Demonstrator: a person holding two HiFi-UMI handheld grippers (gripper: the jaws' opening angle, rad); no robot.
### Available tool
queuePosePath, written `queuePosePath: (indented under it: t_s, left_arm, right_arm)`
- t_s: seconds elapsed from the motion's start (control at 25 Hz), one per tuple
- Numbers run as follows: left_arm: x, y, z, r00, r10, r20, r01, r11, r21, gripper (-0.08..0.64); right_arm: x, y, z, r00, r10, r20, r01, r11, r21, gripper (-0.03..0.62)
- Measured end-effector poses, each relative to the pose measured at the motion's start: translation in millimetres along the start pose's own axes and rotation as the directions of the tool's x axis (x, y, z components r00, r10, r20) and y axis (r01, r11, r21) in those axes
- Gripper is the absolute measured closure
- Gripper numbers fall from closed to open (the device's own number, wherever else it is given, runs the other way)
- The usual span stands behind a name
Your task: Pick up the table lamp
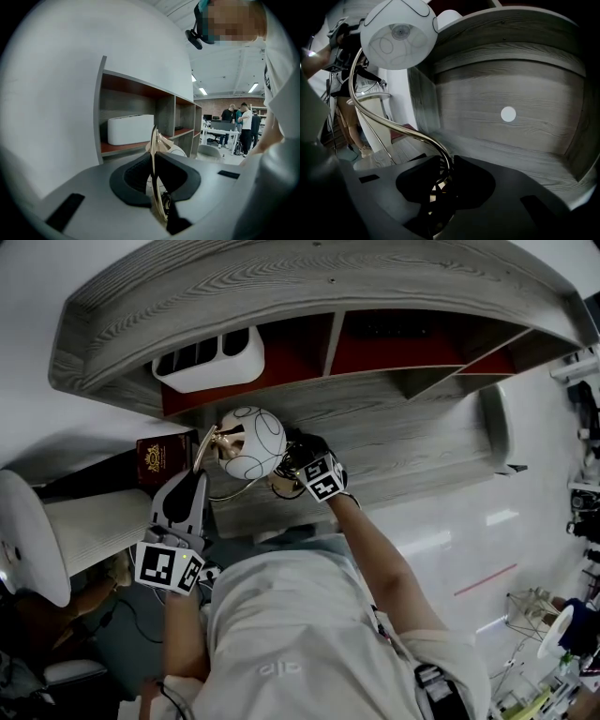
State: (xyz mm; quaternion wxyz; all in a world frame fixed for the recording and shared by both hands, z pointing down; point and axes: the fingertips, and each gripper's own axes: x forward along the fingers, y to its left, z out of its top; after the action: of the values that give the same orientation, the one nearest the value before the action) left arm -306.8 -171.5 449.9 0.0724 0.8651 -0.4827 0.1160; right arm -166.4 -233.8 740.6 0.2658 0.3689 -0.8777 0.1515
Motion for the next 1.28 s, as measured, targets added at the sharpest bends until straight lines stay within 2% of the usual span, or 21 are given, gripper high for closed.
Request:
queuePosePath:
  t_s: [0.2,0.48,0.72,1.0,1.28]
  left_arm:
    - [-2.3,7.0,-4.0,1.000,0.030,-0.005,-0.030,0.999,-0.023,0.511]
    - [-12.6,23.3,-9.1,0.998,0.063,-0.009,-0.063,0.996,-0.062,0.511]
    - [-19.4,26.9,-13.7,0.998,0.069,-0.014,-0.070,0.994,-0.090,0.509]
    - [-18.2,16.2,-16.2,0.999,0.036,0.024,-0.032,0.988,-0.149,0.505]
    - [1.3,-20.4,-7.8,0.996,-0.044,0.083,0.059,0.981,-0.182,0.505]
  right_arm:
    - [-1.3,-2.2,2.2,1.000,-0.006,0.027,0.004,0.999,0.052,0.488]
    - [0.0,3.6,10.8,1.000,0.009,0.016,-0.011,0.995,0.100,0.503]
    - [-6.9,5.9,9.7,1.000,-0.010,0.011,0.009,0.991,0.137,0.505]
    - [-37.0,-12.0,3.6,0.996,-0.086,-0.007,0.086,0.988,0.126,0.505]
    - [-100.5,-52.3,-9.9,0.981,-0.186,-0.056,0.191,0.975,0.111,0.503]
